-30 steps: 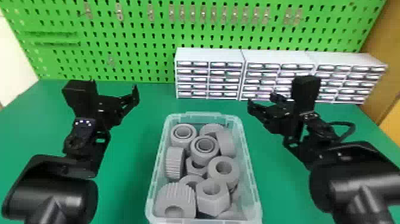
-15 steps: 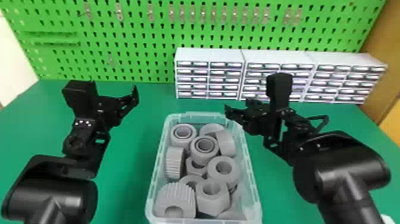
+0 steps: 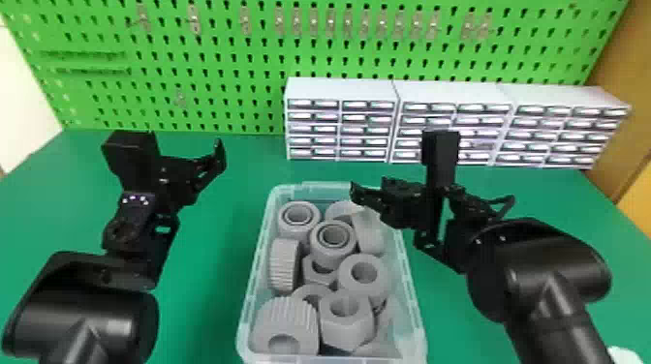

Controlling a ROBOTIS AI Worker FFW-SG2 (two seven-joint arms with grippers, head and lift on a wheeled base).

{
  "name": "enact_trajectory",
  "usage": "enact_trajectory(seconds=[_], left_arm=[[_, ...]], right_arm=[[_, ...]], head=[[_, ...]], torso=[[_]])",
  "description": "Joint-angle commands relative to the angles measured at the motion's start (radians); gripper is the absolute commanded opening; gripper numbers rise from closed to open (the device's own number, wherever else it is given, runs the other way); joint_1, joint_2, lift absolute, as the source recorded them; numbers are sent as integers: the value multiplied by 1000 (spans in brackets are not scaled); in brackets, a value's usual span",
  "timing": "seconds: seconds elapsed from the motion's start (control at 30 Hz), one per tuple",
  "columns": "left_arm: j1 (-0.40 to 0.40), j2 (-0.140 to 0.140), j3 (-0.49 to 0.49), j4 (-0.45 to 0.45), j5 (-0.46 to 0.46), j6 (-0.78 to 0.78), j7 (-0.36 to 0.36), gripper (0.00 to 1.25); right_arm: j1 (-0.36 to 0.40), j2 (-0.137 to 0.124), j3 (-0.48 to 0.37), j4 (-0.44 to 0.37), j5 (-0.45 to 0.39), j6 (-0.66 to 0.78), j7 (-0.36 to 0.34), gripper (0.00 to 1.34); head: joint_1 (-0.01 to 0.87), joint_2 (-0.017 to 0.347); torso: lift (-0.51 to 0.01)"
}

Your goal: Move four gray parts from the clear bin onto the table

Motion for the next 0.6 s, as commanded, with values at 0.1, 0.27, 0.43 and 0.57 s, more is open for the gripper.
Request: enact_trajectory(seconds=[0.1, 0.27, 0.43, 0.57], left_arm=[[1, 0, 1, 0, 5, 8, -1, 1137], [0, 0, -2, 0, 6, 9, -1, 1137], [0, 1, -1, 0, 5, 11, -3, 1137], [-3, 0, -2, 0, 5, 11, -6, 1135]], right_arm=[[-3, 9, -23, 44, -27, 3, 0, 825], [-8, 11, -35, 85, -77, 3, 0, 825], [-11, 11, -35, 117, -88, -4, 0, 825], [-12, 9, -29, 144, -96, -12, 0, 825]], head=[[678, 34], [678, 34], [678, 34], [678, 34]], torso=[[-50], [-50], [-50], [-50]])
